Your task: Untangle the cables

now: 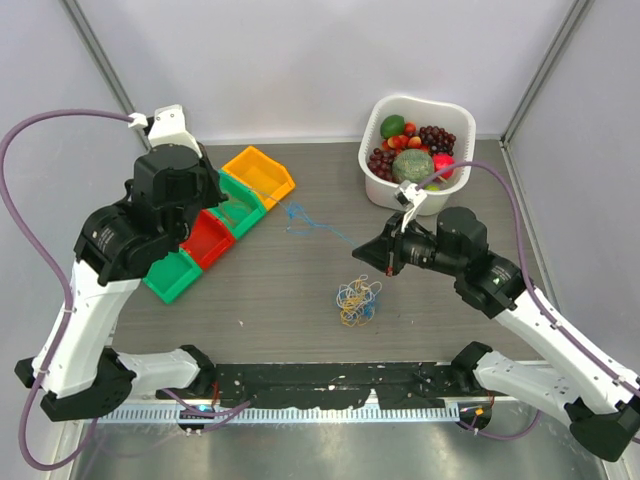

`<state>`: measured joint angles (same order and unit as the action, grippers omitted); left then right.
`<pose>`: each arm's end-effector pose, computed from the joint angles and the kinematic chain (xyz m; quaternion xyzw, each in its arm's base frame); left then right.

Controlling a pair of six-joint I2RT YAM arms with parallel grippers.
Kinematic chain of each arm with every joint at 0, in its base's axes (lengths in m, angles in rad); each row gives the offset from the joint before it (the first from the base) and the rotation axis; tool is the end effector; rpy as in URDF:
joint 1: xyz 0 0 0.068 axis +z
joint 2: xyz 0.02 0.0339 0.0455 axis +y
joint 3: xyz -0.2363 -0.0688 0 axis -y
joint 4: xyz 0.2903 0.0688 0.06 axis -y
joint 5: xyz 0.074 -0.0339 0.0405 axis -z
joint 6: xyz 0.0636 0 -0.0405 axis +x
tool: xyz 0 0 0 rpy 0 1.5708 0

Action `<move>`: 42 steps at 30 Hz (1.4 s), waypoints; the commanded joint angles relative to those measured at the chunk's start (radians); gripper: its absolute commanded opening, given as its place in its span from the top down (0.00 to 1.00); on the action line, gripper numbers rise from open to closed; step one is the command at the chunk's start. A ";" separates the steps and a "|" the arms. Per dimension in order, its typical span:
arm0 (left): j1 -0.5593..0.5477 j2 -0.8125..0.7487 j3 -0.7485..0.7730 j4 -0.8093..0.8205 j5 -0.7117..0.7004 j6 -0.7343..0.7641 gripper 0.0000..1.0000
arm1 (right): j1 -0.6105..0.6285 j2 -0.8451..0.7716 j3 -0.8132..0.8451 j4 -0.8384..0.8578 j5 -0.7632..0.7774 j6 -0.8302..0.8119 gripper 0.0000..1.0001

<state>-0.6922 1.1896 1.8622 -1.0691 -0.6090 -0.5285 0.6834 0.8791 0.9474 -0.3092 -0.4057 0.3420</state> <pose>0.2066 -0.1240 0.5119 -0.1006 0.8051 -0.0984 0.5761 0.2039 0.1984 0.3436 -0.2534 0.7385 0.4346 0.4489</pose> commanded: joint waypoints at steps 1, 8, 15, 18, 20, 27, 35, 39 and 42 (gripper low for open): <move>0.002 -0.033 0.037 0.015 -0.221 0.038 1.00 | 0.004 -0.045 -0.001 -0.076 0.199 0.015 0.99; 0.002 -0.100 -0.018 0.121 -0.250 0.113 1.00 | 0.004 -0.097 -0.006 -0.134 0.324 0.011 0.99; 0.003 -0.130 -0.034 0.167 -0.229 0.134 1.00 | 0.004 -0.077 -0.001 -0.165 0.364 0.011 0.99; 0.003 -0.139 -0.034 0.170 -0.239 0.133 1.00 | 0.004 -0.072 0.002 -0.180 0.403 0.015 0.99; 0.003 -0.150 -0.044 0.184 -0.218 0.133 1.00 | 0.004 -0.068 0.005 -0.179 0.384 0.005 0.99; 0.003 -0.134 -0.015 0.123 -0.334 0.108 1.00 | 0.004 -0.029 0.025 -0.247 0.566 0.046 1.00; 0.003 -0.156 -0.018 0.164 -0.368 0.185 1.00 | 0.002 -0.054 0.002 -0.226 0.510 0.032 0.99; 0.002 -0.143 -0.017 0.149 -0.391 0.180 1.00 | 0.004 -0.037 0.007 -0.246 0.554 0.043 0.99; 0.003 -0.143 -0.018 0.147 -0.399 0.183 1.00 | 0.004 -0.043 0.011 -0.240 0.521 0.035 0.99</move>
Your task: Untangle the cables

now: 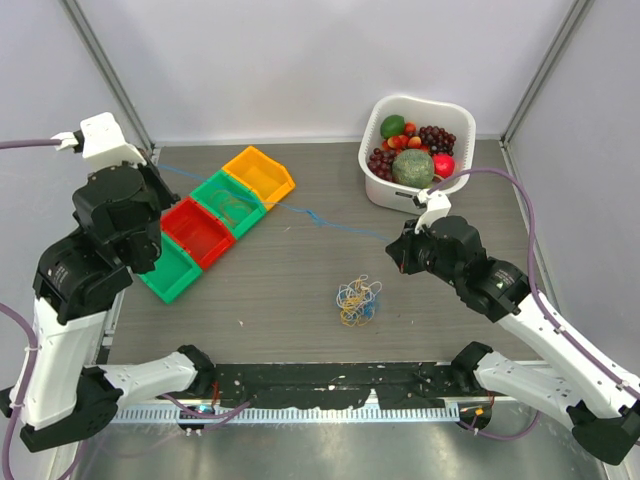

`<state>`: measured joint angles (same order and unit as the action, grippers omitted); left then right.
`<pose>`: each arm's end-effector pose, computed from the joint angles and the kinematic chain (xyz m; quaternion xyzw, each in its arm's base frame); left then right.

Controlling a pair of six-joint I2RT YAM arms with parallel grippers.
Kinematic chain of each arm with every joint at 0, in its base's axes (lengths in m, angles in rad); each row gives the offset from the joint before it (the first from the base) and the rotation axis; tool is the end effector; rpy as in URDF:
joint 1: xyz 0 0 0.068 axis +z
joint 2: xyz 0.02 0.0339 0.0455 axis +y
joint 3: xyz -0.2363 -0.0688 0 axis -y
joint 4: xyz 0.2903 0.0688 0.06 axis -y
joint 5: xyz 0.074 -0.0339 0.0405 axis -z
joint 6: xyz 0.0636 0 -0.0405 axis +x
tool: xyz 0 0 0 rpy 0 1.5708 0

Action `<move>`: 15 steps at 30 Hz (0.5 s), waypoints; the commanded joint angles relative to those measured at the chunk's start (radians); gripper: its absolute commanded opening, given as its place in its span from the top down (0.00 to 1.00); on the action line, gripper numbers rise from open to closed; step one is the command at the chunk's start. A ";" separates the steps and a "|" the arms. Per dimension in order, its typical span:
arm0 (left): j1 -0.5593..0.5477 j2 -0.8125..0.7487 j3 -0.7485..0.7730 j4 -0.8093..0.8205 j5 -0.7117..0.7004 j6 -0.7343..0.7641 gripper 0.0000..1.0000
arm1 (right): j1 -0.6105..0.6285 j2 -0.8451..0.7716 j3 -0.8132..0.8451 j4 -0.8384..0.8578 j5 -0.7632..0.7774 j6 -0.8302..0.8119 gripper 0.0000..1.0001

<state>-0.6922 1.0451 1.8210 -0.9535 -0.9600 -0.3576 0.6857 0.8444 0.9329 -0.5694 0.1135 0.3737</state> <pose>0.1682 -0.0718 0.5445 -0.1789 0.7202 0.0213 0.6700 0.2124 0.1645 0.3121 -0.1036 0.8480 0.2196 0.4711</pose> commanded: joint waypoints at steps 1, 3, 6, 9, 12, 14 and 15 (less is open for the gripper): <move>0.003 0.003 0.024 0.032 -0.040 0.012 1.00 | 0.002 -0.013 0.021 0.028 -0.012 -0.001 0.99; 0.003 0.009 0.026 0.035 -0.013 0.012 1.00 | 0.003 -0.015 0.015 0.049 -0.060 -0.007 0.99; 0.002 0.023 0.024 0.035 0.062 0.009 1.00 | 0.002 -0.005 0.006 0.101 -0.194 -0.022 0.99; 0.002 0.055 0.026 0.012 0.090 0.008 1.00 | 0.002 0.039 0.024 0.088 -0.195 -0.015 0.99; 0.003 0.107 0.060 -0.077 0.075 -0.003 1.00 | 0.002 0.088 0.040 0.059 -0.170 -0.019 0.95; 0.003 0.148 0.102 -0.152 0.032 -0.027 1.00 | 0.002 0.119 0.052 0.051 -0.228 -0.039 0.80; 0.005 0.170 0.124 -0.187 0.015 -0.033 1.00 | 0.002 0.128 0.063 0.048 -0.265 -0.039 0.76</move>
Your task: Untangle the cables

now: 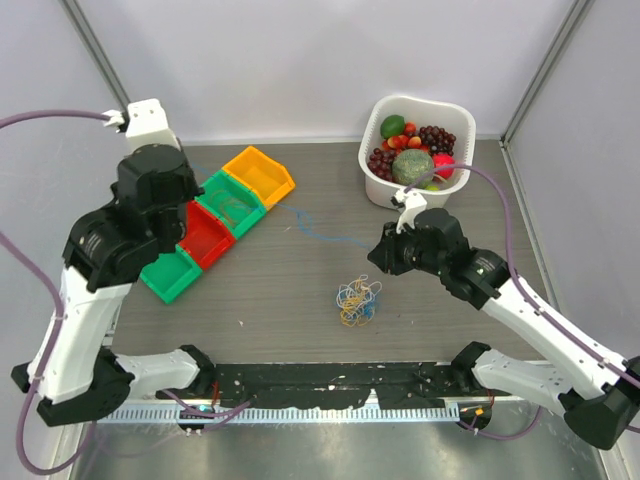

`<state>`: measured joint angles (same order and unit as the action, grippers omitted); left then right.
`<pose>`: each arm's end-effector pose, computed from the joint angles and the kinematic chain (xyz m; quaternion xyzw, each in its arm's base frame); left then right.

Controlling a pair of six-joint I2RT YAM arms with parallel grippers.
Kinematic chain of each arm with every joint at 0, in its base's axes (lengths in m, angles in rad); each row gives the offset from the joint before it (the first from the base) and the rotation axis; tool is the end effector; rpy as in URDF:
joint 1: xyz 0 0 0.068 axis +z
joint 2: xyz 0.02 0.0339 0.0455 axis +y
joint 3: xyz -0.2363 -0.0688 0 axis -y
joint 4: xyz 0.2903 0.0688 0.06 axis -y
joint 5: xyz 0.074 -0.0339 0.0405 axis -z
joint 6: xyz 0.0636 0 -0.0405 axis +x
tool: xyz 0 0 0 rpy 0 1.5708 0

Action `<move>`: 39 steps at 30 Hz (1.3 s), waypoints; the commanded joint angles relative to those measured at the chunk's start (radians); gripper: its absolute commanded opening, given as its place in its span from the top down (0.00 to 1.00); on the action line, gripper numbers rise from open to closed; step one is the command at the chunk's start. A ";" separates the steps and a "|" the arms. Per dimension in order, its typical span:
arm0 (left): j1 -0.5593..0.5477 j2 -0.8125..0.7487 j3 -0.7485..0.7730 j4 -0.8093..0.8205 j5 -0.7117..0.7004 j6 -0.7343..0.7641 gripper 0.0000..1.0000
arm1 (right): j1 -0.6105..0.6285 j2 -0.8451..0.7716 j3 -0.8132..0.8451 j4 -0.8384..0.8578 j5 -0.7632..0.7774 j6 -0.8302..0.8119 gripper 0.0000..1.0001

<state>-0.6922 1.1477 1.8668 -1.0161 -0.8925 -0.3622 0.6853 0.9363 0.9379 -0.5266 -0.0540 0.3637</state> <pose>0.1939 -0.0964 0.5320 -0.1341 0.7575 0.0300 0.6382 0.2217 0.1856 0.2954 -0.1520 0.8527 0.2702 0.4204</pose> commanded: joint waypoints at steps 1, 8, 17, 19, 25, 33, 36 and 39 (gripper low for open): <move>0.008 0.085 0.100 -0.150 -0.074 -0.029 1.00 | 0.002 0.054 0.064 0.007 -0.109 -0.028 0.65; 0.062 0.112 0.147 -0.046 -0.181 0.110 1.00 | 0.002 0.079 0.090 0.004 -0.020 0.007 0.44; 0.276 0.155 0.034 0.083 -0.117 0.140 1.00 | 0.000 0.029 0.062 -0.035 -0.058 0.026 0.44; 0.319 0.173 0.016 0.106 -0.106 0.126 1.00 | 0.000 0.001 0.050 -0.041 -0.056 0.026 0.44; 0.413 0.240 -0.061 0.200 -0.086 0.134 1.00 | 0.000 -0.013 0.039 -0.072 -0.046 0.003 0.44; 0.467 0.259 -0.172 0.260 -0.065 0.128 1.00 | -0.001 -0.054 0.029 -0.090 0.010 0.006 0.43; 0.479 0.270 -0.211 0.267 -0.059 0.106 1.00 | 0.000 -0.044 0.041 -0.093 -0.017 0.026 0.43; 0.514 0.277 -0.271 0.283 0.004 0.048 1.00 | 0.000 -0.051 0.026 -0.082 -0.009 0.027 0.43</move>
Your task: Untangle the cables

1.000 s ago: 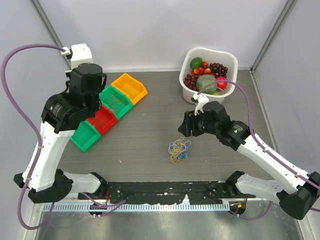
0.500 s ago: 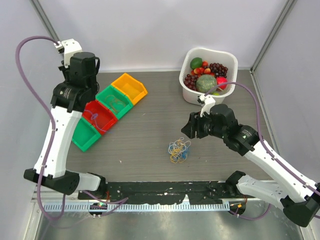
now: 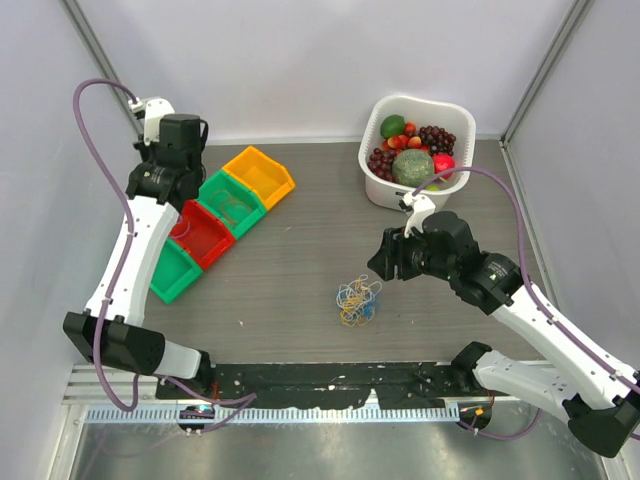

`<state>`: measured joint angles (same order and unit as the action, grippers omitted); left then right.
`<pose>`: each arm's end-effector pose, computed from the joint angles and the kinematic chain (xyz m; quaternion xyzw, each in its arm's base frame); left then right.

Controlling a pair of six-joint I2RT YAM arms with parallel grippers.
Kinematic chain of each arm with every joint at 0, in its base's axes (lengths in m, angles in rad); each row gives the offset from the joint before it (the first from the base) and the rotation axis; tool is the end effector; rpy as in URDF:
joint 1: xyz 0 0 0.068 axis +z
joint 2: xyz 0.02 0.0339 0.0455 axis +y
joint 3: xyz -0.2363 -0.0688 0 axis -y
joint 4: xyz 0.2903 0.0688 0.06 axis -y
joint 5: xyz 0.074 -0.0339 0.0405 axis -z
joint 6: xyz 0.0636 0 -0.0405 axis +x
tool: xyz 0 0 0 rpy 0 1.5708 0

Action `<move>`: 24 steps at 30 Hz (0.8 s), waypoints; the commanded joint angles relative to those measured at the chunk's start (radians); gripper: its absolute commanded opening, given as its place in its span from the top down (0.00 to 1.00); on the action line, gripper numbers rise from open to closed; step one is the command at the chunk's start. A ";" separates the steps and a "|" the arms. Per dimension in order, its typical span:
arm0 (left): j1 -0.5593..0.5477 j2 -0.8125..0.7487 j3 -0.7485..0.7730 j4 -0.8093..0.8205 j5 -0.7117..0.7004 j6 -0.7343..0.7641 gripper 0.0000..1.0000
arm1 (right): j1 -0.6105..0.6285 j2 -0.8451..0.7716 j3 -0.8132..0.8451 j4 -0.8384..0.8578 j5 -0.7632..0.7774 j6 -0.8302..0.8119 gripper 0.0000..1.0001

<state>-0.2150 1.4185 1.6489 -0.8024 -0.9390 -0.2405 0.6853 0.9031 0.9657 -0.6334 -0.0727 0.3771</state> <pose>0.3498 -0.0239 0.4114 -0.2266 0.7801 0.2905 0.5057 0.2102 0.1778 0.3028 -0.1518 0.8639 0.2702 0.3969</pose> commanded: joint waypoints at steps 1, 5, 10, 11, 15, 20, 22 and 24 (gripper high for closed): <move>0.052 0.013 -0.078 0.075 0.068 -0.094 1.00 | 0.000 -0.021 -0.008 0.026 0.014 0.011 0.43; 0.140 0.065 -0.124 0.014 0.187 -0.229 1.00 | -0.001 0.000 0.022 0.009 0.018 0.003 0.43; 0.210 0.109 -0.170 0.028 0.321 -0.301 1.00 | 0.000 -0.003 0.008 0.011 0.020 0.003 0.43; 0.210 0.123 -0.181 0.034 0.325 -0.310 1.00 | -0.001 -0.004 0.002 0.014 0.028 -0.006 0.43; 0.253 0.201 -0.167 -0.030 0.377 -0.358 1.00 | 0.000 0.019 0.027 0.003 0.042 0.003 0.43; 0.264 0.292 -0.178 -0.054 0.489 -0.373 1.00 | 0.000 0.008 0.008 0.021 0.030 0.014 0.43; 0.270 0.331 -0.166 -0.076 0.540 -0.376 1.00 | 0.000 0.007 0.007 0.024 0.040 0.013 0.43; 0.272 0.373 -0.132 -0.127 0.565 -0.381 0.90 | 0.000 0.008 0.024 0.008 0.051 0.020 0.43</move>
<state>0.0479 1.7355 1.4670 -0.8490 -0.4671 -0.5865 0.6853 0.9226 0.9646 -0.6376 -0.0513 0.3786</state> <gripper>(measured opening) 0.011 0.571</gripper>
